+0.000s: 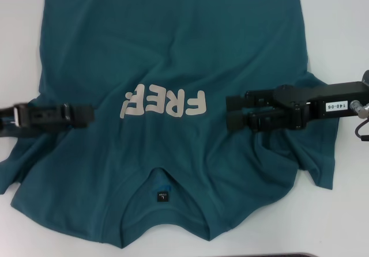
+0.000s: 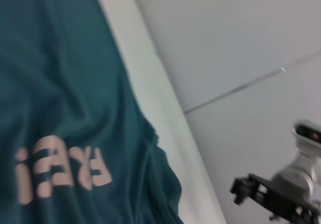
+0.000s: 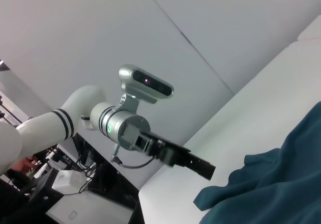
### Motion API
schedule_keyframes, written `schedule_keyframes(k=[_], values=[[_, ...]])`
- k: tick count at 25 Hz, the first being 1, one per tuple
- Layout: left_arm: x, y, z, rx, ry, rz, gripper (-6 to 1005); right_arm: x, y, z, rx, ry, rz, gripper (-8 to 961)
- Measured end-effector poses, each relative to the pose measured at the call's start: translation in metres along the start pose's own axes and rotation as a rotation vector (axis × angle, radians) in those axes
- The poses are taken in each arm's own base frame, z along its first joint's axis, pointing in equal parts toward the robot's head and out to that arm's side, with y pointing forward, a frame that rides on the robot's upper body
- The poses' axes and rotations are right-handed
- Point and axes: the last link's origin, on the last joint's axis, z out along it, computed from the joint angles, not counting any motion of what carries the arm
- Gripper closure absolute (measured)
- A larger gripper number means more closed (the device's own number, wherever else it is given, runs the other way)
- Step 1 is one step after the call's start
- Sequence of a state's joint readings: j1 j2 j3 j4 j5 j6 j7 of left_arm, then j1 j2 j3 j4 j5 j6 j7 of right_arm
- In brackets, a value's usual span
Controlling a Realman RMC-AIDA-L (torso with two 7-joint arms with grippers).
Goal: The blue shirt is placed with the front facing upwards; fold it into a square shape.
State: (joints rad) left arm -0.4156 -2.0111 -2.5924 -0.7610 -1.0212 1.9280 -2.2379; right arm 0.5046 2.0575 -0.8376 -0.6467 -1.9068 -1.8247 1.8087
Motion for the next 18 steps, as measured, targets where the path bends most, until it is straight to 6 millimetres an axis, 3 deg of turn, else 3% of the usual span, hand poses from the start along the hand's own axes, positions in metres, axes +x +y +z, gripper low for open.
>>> schedule_keyframes(k=[9, 18], values=[[0.02, -0.009, -0.034, 0.102, 0.105, -0.223, 234, -0.003, -0.002, -0.004, 0.015, -0.002, 0.09, 129], [0.009, -0.035, -0.057, 0.26, 0.139, -0.376, 235, -0.005, -0.005, -0.005, 0.029, -0.015, 0.098, 130]])
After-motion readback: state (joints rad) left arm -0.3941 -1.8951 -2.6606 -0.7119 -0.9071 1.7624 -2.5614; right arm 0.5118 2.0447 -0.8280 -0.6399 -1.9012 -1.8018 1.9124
